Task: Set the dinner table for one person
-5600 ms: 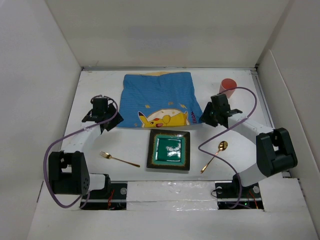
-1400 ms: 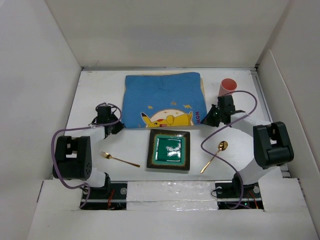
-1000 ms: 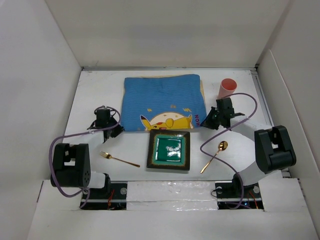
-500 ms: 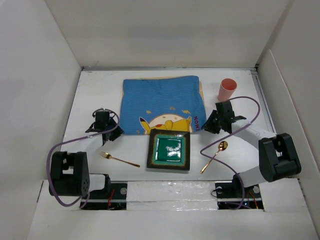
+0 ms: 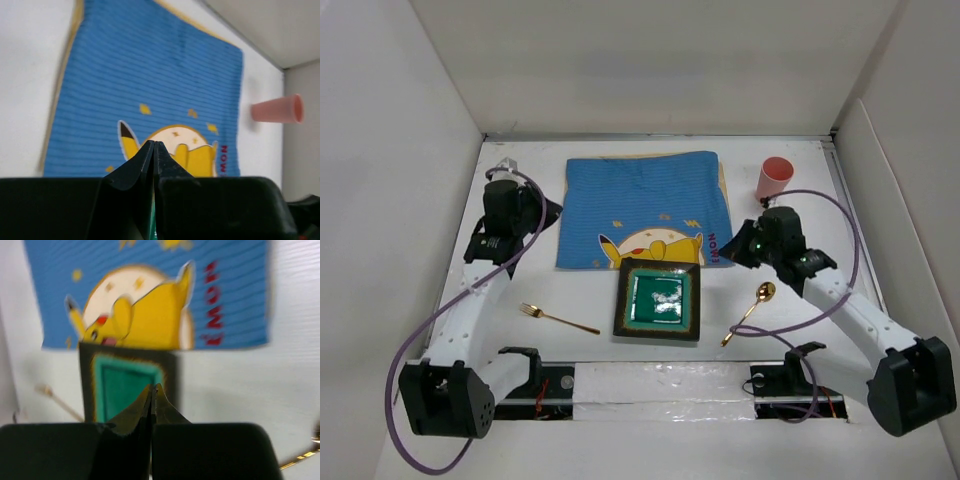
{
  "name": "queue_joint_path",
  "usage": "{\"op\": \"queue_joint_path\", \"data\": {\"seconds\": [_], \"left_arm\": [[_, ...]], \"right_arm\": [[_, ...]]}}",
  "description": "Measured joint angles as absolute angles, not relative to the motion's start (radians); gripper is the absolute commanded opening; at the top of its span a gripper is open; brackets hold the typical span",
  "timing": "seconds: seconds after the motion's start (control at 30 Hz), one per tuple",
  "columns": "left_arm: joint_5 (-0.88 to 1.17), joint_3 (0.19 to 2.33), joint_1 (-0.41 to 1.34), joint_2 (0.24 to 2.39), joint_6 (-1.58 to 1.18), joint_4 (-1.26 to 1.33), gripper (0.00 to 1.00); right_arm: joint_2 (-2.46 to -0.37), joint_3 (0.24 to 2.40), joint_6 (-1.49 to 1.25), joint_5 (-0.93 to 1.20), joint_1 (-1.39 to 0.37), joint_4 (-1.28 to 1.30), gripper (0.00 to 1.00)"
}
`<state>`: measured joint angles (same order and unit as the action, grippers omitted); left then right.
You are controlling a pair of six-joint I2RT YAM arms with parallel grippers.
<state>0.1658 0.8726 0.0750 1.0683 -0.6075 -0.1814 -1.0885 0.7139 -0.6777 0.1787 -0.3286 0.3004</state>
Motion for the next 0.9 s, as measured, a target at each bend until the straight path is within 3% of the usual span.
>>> {"op": "queue_joint_path", "data": {"seconds": [0.03,0.07,0.1,0.2,0.37,0.53,0.63,0.73,0.9], "left_arm": [[0.189,0.892,0.078,1.058,-0.606,-0.170,0.00],[0.212,0.903,0.078,1.049,-0.605,-0.163,0.00],[0.235,0.910,0.079,1.043,-0.605,-0.159,0.00],[0.282,0.912,0.079,1.045,-0.598,-0.164,0.00],[0.295,0.939,0.079,1.098,-0.538,-0.200,0.18],[0.299,1.077,0.093,1.195,-0.451,-0.230,0.29],[0.247,1.149,0.160,1.221,-0.396,-0.235,0.31],[0.218,1.202,0.229,1.236,-0.358,-0.244,0.31],[0.187,1.209,0.240,1.239,-0.338,-0.260,0.31]], "right_arm": [[-1.076,0.685,-0.676,0.221,-0.352,0.269,0.17],[-1.072,0.653,-0.681,0.252,-0.373,0.236,0.44],[-1.074,0.608,-0.684,0.290,-0.400,0.198,0.53],[-1.117,0.507,-0.694,0.368,-0.450,0.131,0.62],[-1.252,0.453,-0.702,0.427,-0.474,0.037,0.63],[-1.369,0.440,-0.737,0.472,-0.479,-0.136,0.60],[-1.451,0.425,-0.779,0.514,-0.487,-0.284,0.52],[-1.496,0.385,-0.818,0.535,-0.492,-0.411,0.39],[-1.525,0.343,-0.876,0.541,-0.493,-0.487,0.03]]}}
